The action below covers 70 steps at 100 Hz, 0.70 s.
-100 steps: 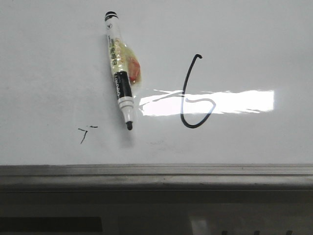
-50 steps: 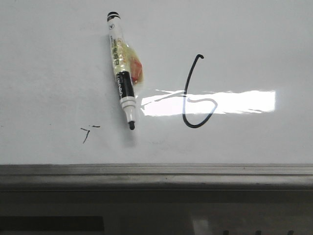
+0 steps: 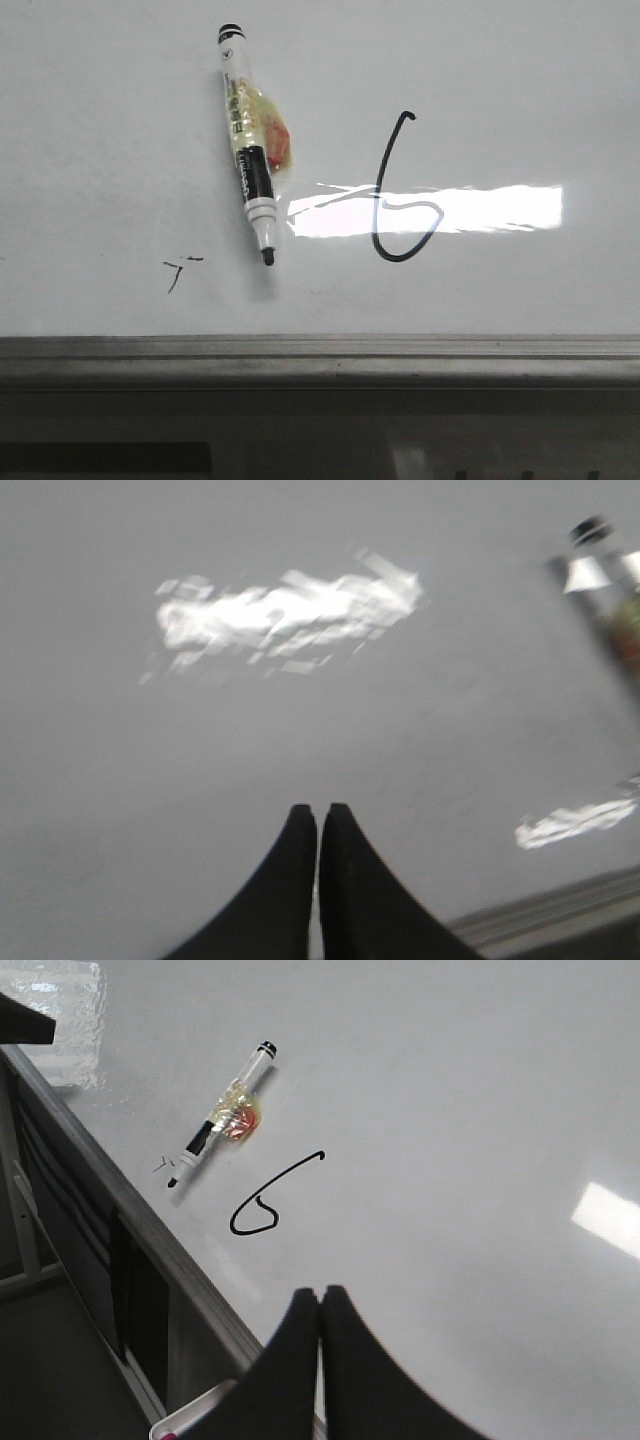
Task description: Write number 6 on whiteboard
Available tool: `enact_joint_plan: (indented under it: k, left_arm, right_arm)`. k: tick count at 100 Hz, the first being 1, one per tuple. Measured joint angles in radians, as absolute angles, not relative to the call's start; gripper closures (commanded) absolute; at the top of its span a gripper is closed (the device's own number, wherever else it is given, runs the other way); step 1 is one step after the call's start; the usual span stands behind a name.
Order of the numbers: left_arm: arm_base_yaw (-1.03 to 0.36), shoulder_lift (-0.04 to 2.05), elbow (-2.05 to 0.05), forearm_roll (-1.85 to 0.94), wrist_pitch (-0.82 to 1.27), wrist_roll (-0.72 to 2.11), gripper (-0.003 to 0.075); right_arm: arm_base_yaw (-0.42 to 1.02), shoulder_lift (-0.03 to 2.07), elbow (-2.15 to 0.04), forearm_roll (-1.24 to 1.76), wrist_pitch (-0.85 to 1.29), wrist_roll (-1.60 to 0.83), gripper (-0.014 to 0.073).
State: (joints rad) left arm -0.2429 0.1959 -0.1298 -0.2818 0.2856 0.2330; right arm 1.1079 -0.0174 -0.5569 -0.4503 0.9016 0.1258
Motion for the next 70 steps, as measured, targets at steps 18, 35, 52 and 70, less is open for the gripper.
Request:
enact_joint_plan:
  k: [18, 35, 52, 70]
  left_arm:
    - [-0.084, 0.13, -0.075, -0.202, 0.344, 0.171, 0.0741]
    - [-0.062, 0.1, -0.05, -0.177, 0.349, 0.16, 0.0741]
    - [-0.062, 0.064, -0.037, -0.153, 0.349, 0.16, 0.0741]
    - [-0.062, 0.028, -0.001, -0.148, 0.317, 0.16, 0.0741]
  right_arm:
    - [1.108, -0.017, -0.557, -0.45, 0.905, 0.126, 0.0636]
    - [1.108, -0.017, -0.557, -0.45, 0.905, 0.126, 0.0636]
    - [1.108, -0.017, -0.557, -0.45, 0.905, 0.126, 0.0636]
    - [1.108, -0.017, -0.557, -0.45, 0.909, 0.126, 0.0636]
